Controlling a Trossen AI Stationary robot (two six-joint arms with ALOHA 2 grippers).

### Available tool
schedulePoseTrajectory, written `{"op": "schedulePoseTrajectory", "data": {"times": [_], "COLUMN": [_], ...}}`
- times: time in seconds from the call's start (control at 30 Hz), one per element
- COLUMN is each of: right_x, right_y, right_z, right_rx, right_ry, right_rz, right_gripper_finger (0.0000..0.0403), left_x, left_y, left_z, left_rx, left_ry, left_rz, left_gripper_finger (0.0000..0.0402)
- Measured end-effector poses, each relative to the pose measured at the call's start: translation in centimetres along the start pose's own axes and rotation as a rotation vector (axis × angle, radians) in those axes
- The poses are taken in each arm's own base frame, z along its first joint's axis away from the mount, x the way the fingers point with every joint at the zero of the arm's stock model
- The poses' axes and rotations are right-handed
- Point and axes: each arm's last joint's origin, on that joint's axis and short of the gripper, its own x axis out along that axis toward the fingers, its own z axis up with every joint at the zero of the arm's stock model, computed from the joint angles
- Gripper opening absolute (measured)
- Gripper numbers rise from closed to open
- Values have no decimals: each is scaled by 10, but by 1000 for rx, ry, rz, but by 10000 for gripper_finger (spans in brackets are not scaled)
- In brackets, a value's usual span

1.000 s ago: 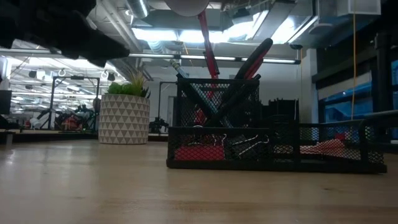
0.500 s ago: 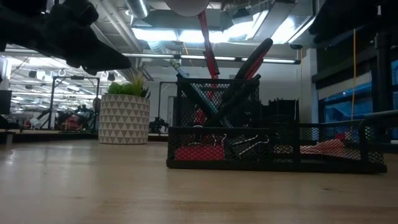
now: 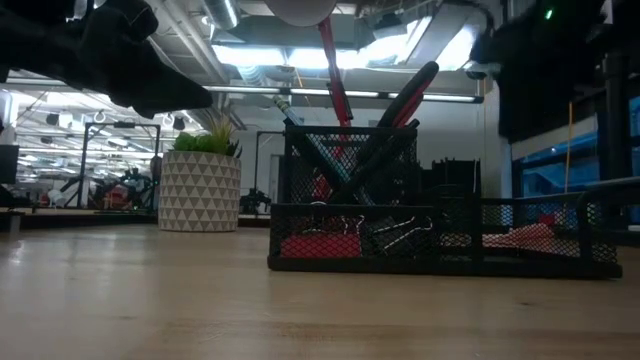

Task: Pick and place office supplies into organizer
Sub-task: Put the pink sticky note into the black desk organizer

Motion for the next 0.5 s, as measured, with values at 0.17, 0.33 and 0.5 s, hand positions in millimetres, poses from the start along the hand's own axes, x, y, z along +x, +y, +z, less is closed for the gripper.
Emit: {"op": "schedulePoseTrajectory", "data": {"times": [0.17, 0.33, 0.5], "right_x": [24, 43, 61], "right_y": [-14, -26, -32], "right_z": [8, 12, 14], "right_rx": [24, 46, 46], "right_ry": [87, 110, 113], "right_rz": [-85, -156, -155], "right_gripper_finger": [154, 112, 72], "left_x": [0, 0, 0], "left_y": [0, 0, 0], "left_z": [0, 0, 0], "left_rx": [-13, -16, -16], "left_ry": [-1, -1, -1], "left_rz": [0, -1, -1], "left_gripper_finger": [95, 95, 95]}}
